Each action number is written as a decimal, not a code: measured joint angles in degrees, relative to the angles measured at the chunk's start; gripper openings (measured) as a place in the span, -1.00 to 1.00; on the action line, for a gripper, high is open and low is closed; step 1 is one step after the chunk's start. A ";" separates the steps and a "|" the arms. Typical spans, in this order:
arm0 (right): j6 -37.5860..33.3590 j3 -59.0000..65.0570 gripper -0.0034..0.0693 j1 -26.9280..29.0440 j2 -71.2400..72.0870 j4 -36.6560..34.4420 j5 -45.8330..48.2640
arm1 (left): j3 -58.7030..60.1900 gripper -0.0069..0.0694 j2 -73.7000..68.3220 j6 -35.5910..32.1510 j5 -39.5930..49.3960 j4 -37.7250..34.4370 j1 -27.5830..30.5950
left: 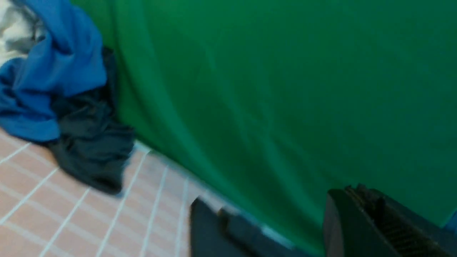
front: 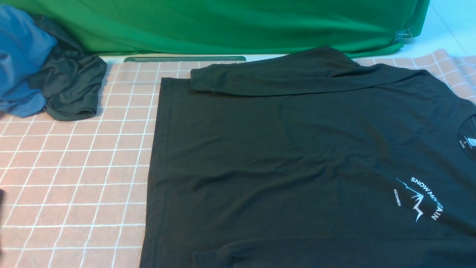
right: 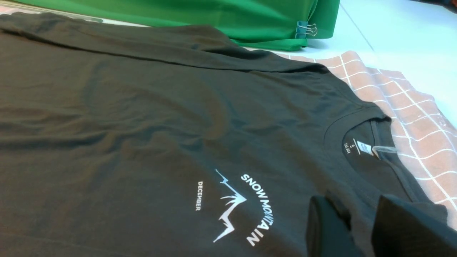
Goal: Fold a long-sleeved shirt over a pink coffee tablecloth.
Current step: 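Grasp the left edge of the dark T-shirt lying flat on the table, then fold the left side of the black T-shirt inward over its body, then grab the top left corner of the dark shirt with the left gripper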
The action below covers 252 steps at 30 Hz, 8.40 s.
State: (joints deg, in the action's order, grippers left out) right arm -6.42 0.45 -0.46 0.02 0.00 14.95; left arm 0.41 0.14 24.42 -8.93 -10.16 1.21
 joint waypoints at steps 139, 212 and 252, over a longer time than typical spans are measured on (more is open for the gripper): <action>12.16 -32.79 -0.78 -11.30 -36.11 -6.31 15.80 | -70.53 -0.74 -89.06 -12.93 55.30 11.51 -29.14; 15.89 -42.91 -0.62 -11.30 -40.98 -6.33 37.15 | -94.45 0.10 -112.67 -2.95 51.66 25.07 -18.33; 3.31 -47.27 -0.80 -13.69 -93.46 -7.41 33.30 | -46.05 -0.78 -72.05 -8.08 54.56 -2.68 -33.87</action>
State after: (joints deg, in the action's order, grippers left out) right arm -3.12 -46.82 -14.15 -93.44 -7.41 48.25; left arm -45.63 -71.91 16.34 45.63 -12.85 -32.66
